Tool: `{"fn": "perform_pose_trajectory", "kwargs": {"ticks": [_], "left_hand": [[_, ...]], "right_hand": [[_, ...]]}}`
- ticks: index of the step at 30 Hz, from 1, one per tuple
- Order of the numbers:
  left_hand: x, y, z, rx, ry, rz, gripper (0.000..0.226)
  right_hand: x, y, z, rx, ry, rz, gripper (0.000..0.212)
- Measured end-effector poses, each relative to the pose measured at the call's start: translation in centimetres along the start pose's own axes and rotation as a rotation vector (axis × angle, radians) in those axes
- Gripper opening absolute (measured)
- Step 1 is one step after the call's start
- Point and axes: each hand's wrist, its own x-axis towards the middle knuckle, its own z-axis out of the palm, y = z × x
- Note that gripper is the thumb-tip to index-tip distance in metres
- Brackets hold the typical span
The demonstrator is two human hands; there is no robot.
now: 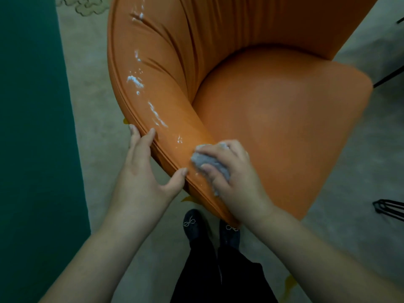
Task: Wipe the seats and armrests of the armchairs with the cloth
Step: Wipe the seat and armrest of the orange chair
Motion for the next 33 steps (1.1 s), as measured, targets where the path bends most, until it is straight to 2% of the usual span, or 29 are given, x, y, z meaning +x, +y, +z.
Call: {"fn": "perform_pose_trajectory", "kwargs": {"ticks": [3,4,7,10,12,15,17,20,21,24,25,29,33], "left_hand": [[0.0,0.2,-0.4,0.002,-0.028,-0.013,0.096],[-0.1,0.3,-0.6,0.015,-0.042,-0.024,0.096],[0.1,0.4,-1.2,0.049,-0.058,-0.04,0.093],[0.1,0.4,-1.4,0.057,-0.062,-0.047,0.086],[0.2,0.5,-1.5,0.07,-0.063,-0.047,0.086],[0.1,0.6,-1.6,0.062,-0.071,-0.065,0.086],[0.0,0.6,-1.5,0.045,-0.064,-0.066,0.086],[0.1,0.5,-1.3,0.024,-0.038,-0.068,0.085],[0.0,0.5,-1.2,0.02,-0.034,-0.069,0.085],[0.0,0.6,-1.1,0.01,-0.034,-0.071,0.087],[0.0,0.6,-1.1,0.007,-0.038,-0.07,0.087],[0.1,0.2,-0.9,-0.007,-0.014,-0.061,0.085],[0.2,-0.1,-0.8,-0.011,-0.009,-0.05,0.084]], "right_hand": [[-0.1,2.3,-1.8,0.035,0.076,0.23,0.029],[-0.2,2.4,-2.2,0.049,0.098,0.25,0.031],[0.2,-0.2,-0.9,0.101,0.079,0.08,0.041],[-0.4,-1.9,1.2,-0.049,0.009,-0.128,0.046],[0.3,-0.8,0.3,-0.056,0.042,-0.057,0.04],[1.4,1.3,-1.6,-0.029,0.087,0.153,0.038],[1.2,0.7,-1.1,0.022,0.101,0.098,0.036],[0.4,-0.4,0.8,-0.034,0.068,-0.133,0.038],[0.7,0.0,0.6,-0.033,0.079,-0.104,0.036],[1.9,1.5,-1.3,0.019,0.119,0.139,0.036],[1.8,1.6,-1.6,0.043,0.132,0.159,0.037],[1.4,-1.9,0.5,0.069,0.046,-0.061,0.053],[1.4,-2.6,0.7,-0.083,-0.017,-0.174,0.031]]}}
